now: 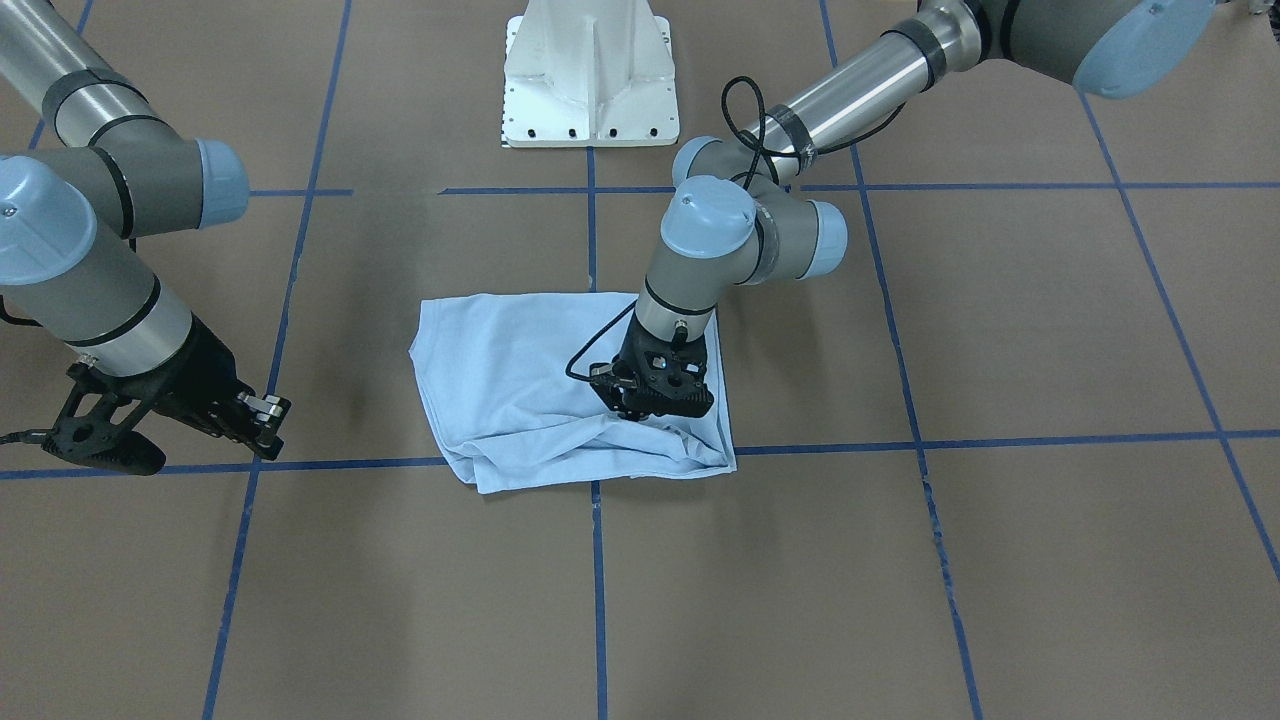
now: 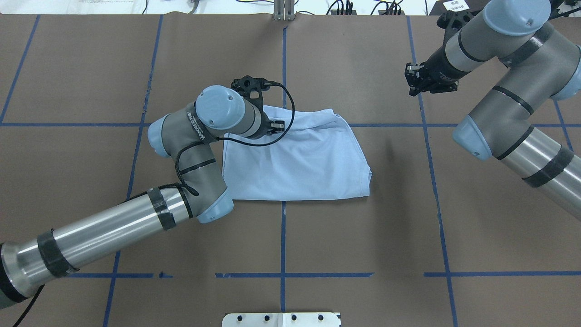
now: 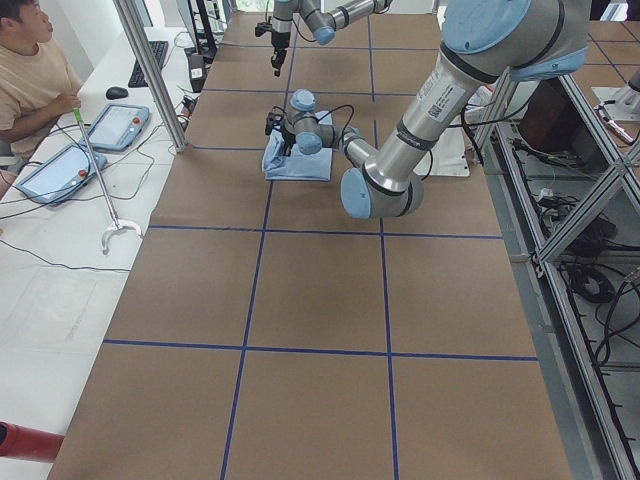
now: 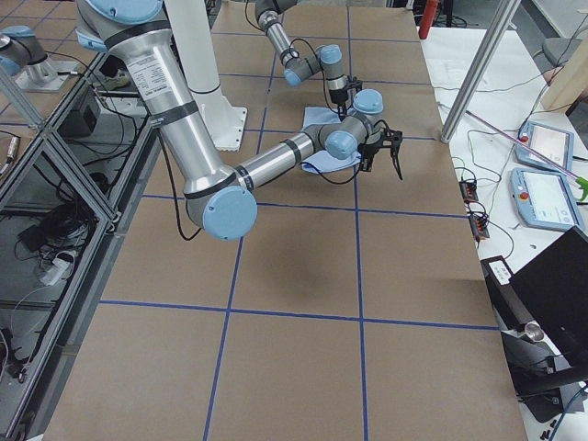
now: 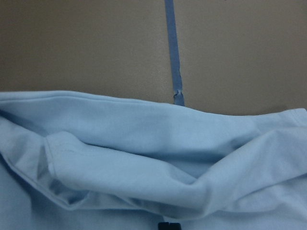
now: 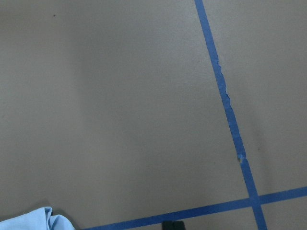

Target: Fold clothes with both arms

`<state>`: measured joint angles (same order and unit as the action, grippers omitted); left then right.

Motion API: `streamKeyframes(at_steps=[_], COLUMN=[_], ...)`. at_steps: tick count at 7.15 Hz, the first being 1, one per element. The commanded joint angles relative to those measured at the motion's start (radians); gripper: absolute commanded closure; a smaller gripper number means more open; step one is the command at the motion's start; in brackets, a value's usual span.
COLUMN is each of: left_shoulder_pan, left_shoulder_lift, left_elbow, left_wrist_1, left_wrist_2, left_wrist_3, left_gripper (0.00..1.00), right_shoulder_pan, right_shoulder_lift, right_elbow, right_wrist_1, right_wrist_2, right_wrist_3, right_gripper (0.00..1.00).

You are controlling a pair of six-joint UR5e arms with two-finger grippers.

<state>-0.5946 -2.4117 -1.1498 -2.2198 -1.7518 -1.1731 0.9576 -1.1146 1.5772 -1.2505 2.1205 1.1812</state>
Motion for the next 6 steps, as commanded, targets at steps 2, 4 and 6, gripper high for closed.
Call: streamKeyframes(at_steps=[2,4,6], left_shoulder_pan=[-0.206,-0.215,-0.240], left_shoulder_lift=[-0.072,-0.064,0.070], left_elbow=[0.205,0.190,0.008], left_wrist_1=[-0.103,-0.106,-0.093], left_wrist_2=[-0.105,-0.110,-0.196], left_wrist_3=[0.206,0.210,0.211], left_gripper=[1.00,1.00,1.00], right_shoulder_pan=[-0.011,-0.013,0.003], right_shoulder_lift=[-0.001,-0.005,-0.034], right_elbow=[-0.006,-0.009,-0.009], right_wrist_1=[-0.001,-0.001,0.000], right_wrist_2=[-0.004,-0.004,-0.004], right_wrist_3=[0.001,0.001,-0.009], right_gripper=[1.00,1.00,1.00])
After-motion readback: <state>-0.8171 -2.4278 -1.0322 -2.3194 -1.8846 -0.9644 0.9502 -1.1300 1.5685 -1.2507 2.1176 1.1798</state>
